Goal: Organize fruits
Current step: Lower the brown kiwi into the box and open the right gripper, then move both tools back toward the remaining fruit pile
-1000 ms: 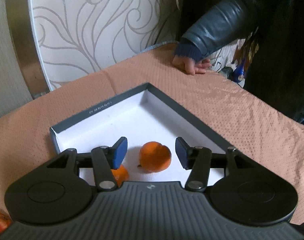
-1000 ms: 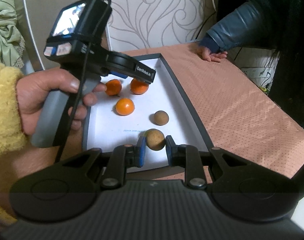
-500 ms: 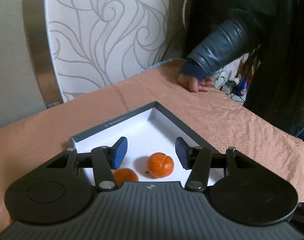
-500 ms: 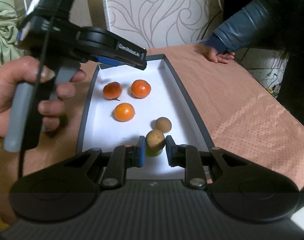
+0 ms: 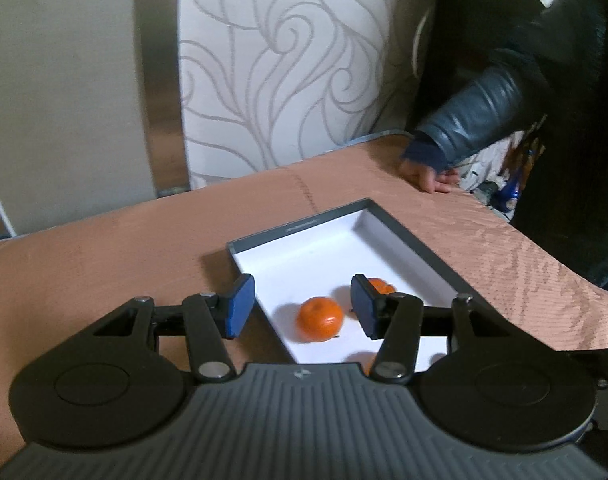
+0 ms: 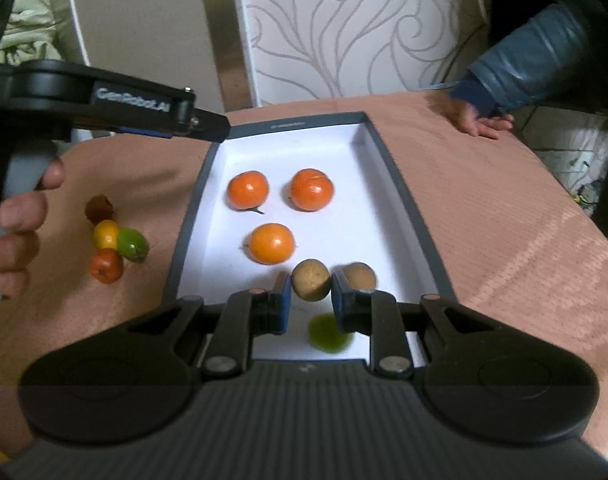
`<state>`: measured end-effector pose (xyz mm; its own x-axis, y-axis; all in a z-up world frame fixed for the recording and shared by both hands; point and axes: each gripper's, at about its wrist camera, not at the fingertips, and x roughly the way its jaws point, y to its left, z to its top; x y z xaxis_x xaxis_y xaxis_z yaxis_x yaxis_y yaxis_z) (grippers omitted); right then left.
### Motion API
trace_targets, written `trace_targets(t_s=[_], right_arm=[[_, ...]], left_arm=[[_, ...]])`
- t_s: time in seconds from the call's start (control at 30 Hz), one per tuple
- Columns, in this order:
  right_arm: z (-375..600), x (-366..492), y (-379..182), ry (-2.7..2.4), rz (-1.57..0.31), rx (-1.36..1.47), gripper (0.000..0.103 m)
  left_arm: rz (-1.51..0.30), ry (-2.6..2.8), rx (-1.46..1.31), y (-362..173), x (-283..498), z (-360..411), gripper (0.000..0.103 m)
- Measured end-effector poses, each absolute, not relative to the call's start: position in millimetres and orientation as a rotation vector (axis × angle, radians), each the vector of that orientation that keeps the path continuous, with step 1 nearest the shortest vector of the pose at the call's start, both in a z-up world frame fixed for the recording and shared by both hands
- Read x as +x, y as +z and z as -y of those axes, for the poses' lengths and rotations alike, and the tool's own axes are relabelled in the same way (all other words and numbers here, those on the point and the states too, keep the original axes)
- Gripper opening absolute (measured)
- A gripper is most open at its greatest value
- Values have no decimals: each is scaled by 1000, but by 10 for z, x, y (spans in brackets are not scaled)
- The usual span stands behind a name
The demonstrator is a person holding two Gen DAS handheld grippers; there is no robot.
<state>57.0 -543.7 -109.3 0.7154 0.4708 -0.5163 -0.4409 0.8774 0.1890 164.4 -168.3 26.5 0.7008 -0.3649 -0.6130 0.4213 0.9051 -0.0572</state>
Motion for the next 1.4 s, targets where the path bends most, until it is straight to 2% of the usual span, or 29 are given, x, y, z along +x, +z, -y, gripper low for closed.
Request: trace_targets(t_s=[0.63, 0.8, 1.4], right_arm=[[5250, 960, -1231, 430, -627, -9, 26], [5257, 868, -1195, 421, -596, 14, 46], [5244, 609, -1117, 424, -556, 26, 47]], left_arm=[[-674, -349, 79, 287, 1483, 1302, 59], [-680, -324, 70, 261, 1448, 1171, 59], [-716, -255, 31, 144, 1386, 798, 59]])
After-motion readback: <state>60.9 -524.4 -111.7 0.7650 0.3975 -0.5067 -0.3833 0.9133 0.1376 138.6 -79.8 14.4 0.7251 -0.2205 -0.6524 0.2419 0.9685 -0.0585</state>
